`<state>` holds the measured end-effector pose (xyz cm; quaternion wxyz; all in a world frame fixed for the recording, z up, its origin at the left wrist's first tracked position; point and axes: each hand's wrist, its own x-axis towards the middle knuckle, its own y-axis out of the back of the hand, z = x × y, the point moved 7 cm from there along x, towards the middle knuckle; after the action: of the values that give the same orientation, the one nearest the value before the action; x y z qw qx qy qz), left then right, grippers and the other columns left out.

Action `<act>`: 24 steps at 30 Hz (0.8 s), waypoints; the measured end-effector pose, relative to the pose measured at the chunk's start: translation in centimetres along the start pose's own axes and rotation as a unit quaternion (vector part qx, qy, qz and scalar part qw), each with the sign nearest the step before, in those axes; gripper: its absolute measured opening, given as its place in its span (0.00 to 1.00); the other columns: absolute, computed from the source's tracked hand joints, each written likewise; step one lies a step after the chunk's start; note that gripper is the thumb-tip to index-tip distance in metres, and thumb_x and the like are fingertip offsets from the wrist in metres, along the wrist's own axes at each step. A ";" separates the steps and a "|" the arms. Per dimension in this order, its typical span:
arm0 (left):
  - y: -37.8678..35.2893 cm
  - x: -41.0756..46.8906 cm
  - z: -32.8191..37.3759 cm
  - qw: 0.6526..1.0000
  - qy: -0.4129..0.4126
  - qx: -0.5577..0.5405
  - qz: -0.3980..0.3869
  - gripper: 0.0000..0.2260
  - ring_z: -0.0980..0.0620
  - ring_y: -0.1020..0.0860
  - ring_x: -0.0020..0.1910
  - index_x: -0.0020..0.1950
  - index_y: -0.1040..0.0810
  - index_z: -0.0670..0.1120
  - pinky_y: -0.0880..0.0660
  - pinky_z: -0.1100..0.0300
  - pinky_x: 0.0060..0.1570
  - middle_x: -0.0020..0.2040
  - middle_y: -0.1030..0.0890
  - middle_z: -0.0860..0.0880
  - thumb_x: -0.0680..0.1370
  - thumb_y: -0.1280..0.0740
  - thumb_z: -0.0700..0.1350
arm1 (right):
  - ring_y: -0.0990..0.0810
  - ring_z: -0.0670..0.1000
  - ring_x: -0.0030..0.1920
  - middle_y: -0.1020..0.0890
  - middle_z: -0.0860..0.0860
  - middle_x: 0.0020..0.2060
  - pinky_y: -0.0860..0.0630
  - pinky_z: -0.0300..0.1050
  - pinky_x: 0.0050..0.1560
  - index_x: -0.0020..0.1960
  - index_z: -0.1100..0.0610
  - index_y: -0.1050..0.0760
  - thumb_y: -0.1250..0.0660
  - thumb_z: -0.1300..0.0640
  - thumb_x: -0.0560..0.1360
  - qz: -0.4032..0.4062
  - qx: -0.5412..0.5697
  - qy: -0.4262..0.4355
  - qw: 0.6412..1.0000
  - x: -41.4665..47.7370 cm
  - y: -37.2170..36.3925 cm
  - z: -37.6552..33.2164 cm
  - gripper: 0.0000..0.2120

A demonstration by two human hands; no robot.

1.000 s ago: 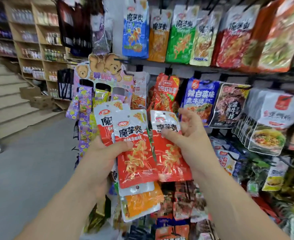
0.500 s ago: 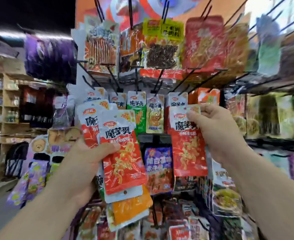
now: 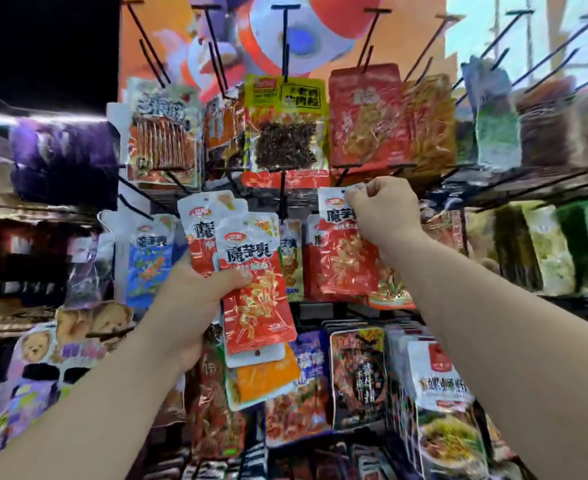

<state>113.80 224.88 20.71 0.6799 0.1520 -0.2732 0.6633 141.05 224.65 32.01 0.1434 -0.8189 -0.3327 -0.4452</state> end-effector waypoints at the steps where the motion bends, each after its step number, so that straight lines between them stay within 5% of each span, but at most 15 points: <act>1: -0.1 0.2 -0.1 1.000 0.001 0.001 0.001 0.14 0.37 0.14 0.50 0.61 0.20 0.43 0.16 0.42 0.50 0.53 0.13 0.40 0.77 0.28 0.33 | 0.33 0.52 0.30 0.29 0.52 0.27 0.36 0.49 0.35 0.30 0.57 0.30 0.31 0.53 0.79 0.002 0.000 0.003 1.000 0.1 0.1 0.0 0.20; 5: -0.5 0.3 -0.3 1.000 0.016 -0.018 -0.017 0.14 0.43 0.13 0.45 0.60 0.21 0.46 0.15 0.50 0.40 0.50 0.12 0.43 0.77 0.29 0.33 | 0.38 0.53 0.31 0.35 0.53 0.28 0.40 0.48 0.33 0.32 0.57 0.31 0.32 0.55 0.77 -0.003 0.046 -0.002 0.999 0.4 0.2 0.9 0.17; 11: -0.5 0.1 -0.6 0.999 0.034 -0.007 -0.037 0.15 0.40 0.13 0.49 0.60 0.23 0.47 0.18 0.43 0.51 0.52 0.12 0.42 0.76 0.27 0.33 | 0.40 0.51 0.28 0.38 0.47 0.24 0.41 0.43 0.31 0.32 0.56 0.33 0.31 0.56 0.78 -0.034 0.045 0.000 0.998 -0.2 0.4 1.3 0.19; 24: -0.6 0.4 -0.7 0.996 0.041 -0.037 -0.063 0.20 0.40 0.13 0.48 0.63 0.23 0.45 0.17 0.48 0.45 0.52 0.12 0.42 0.72 0.25 0.36 | 0.39 0.52 0.32 0.37 0.54 0.30 0.37 0.47 0.33 0.34 0.57 0.28 0.30 0.56 0.76 -0.053 0.029 0.013 0.998 0.3 -0.3 0.4 0.14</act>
<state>114.53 225.58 20.44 0.7363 0.1165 -0.2598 0.6138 141.20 225.23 31.96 0.1480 -0.7897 -0.3865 -0.4529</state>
